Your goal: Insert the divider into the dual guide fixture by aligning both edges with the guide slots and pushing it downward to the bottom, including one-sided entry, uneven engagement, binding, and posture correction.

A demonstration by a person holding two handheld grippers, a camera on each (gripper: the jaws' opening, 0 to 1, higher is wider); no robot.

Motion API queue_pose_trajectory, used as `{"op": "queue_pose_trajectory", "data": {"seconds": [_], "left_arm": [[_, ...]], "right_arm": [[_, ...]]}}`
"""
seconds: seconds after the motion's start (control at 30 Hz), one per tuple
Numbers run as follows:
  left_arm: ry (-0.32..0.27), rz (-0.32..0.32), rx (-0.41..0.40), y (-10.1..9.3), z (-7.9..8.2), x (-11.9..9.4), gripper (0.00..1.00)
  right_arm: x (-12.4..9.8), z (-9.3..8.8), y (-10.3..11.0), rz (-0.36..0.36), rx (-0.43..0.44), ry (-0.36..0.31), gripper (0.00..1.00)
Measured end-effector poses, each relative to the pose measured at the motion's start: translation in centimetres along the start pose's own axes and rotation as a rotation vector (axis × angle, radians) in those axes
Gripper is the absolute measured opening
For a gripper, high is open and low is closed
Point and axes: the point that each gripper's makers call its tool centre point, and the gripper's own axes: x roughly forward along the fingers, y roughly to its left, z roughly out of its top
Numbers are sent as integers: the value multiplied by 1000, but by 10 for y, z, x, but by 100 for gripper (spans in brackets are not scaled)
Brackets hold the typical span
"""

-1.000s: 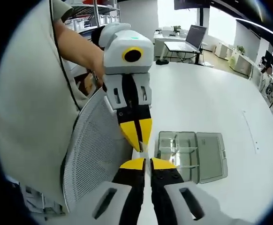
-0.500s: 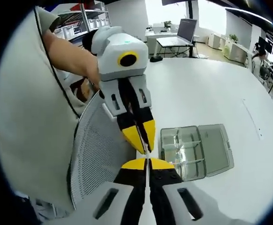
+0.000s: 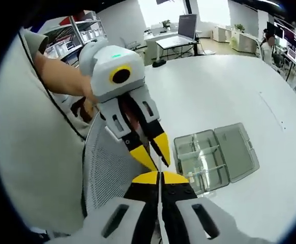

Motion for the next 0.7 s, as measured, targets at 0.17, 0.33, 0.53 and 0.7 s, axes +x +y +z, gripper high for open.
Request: {"op": "queue_pose_trajectory", "data": {"seconds": [0.17, 0.33, 0.53, 0.7], "left_arm": [[12, 12, 24, 1, -1, 1, 7], [21, 20, 15, 3, -5, 3, 10], [14, 31, 15, 3, -7, 0, 17], [17, 36, 19, 4, -8, -1, 24]], "right_arm": [[0, 2, -1, -10, 33, -8, 0], [2, 7, -3, -17, 47, -23, 0], [4, 11, -4, -26, 28, -20, 0], [5, 13, -6, -33, 13, -12, 0]]}}
